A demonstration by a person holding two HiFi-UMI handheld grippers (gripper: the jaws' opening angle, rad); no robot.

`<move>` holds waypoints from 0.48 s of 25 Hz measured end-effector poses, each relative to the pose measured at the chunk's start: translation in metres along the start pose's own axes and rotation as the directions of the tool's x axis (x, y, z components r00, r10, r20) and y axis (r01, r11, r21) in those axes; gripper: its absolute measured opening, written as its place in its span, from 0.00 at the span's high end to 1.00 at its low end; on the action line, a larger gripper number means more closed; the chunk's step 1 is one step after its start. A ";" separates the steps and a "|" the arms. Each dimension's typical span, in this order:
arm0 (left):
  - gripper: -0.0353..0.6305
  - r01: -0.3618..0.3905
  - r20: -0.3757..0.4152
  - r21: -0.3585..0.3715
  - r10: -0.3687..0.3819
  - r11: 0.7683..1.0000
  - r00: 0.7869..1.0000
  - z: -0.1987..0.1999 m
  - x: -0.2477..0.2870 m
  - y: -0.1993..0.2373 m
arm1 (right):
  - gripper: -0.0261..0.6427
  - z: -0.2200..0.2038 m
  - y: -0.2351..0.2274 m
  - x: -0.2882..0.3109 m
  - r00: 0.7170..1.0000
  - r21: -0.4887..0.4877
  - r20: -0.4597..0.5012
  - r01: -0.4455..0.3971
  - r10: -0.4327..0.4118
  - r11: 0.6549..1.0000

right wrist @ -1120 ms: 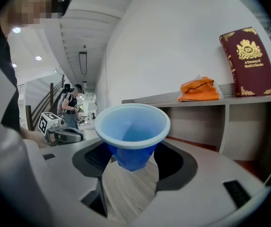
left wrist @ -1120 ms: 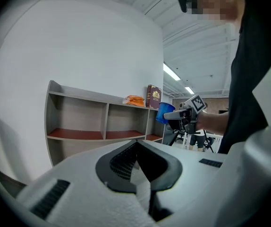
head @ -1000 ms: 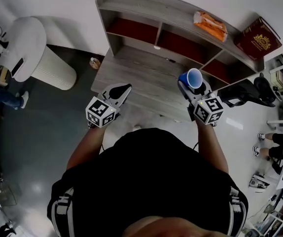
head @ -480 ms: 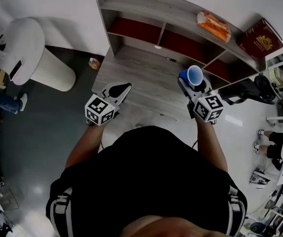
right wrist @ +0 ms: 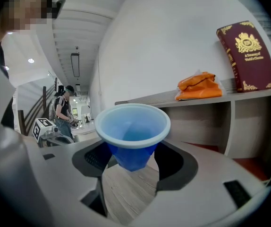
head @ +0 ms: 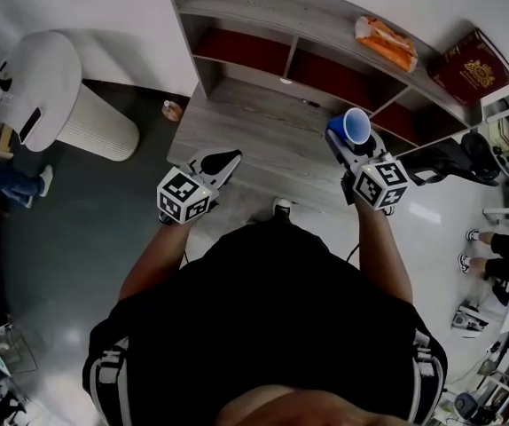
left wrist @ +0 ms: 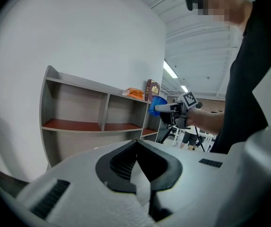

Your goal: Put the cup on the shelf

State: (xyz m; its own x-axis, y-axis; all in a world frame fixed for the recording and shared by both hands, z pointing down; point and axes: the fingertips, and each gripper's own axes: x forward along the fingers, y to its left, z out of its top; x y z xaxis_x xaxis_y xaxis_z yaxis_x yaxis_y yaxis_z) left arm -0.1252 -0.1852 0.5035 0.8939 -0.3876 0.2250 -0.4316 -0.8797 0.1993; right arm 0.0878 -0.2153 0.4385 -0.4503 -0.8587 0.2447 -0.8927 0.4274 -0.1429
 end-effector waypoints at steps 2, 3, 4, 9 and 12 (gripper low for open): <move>0.92 0.001 -0.010 0.002 -0.001 1.000 1.000 -0.002 0.003 0.000 | 0.54 0.001 -0.004 0.006 1.000 0.002 0.002 -0.006 0.006 1.000; 0.92 -0.003 -0.012 0.002 0.003 1.000 1.000 -0.002 0.004 0.000 | 0.54 0.001 -0.007 0.010 1.000 0.006 0.002 -0.011 0.011 1.000; 0.92 -0.007 -0.011 0.002 0.007 1.000 1.000 -0.001 0.006 0.000 | 0.54 0.001 -0.010 0.014 1.000 0.011 0.002 -0.017 0.017 1.000; 0.92 -0.004 -0.007 0.010 0.004 1.000 1.000 0.006 0.021 -0.001 | 0.54 -0.001 -0.029 0.033 0.999 0.035 -0.003 -0.038 0.038 0.999; 0.92 -0.009 -0.009 0.015 0.009 1.000 1.000 0.013 0.034 0.003 | 0.54 0.000 -0.042 0.046 0.998 0.064 -0.006 -0.056 0.056 0.996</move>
State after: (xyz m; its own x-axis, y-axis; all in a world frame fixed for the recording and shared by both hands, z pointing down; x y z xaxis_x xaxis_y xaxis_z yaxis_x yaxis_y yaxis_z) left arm -0.0942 -0.2043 0.4995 0.8890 -0.3930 0.2351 -0.4376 -0.8803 0.1831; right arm 0.1045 -0.2724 0.4558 -0.4998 -0.8316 0.2423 -0.8633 0.4555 -0.2175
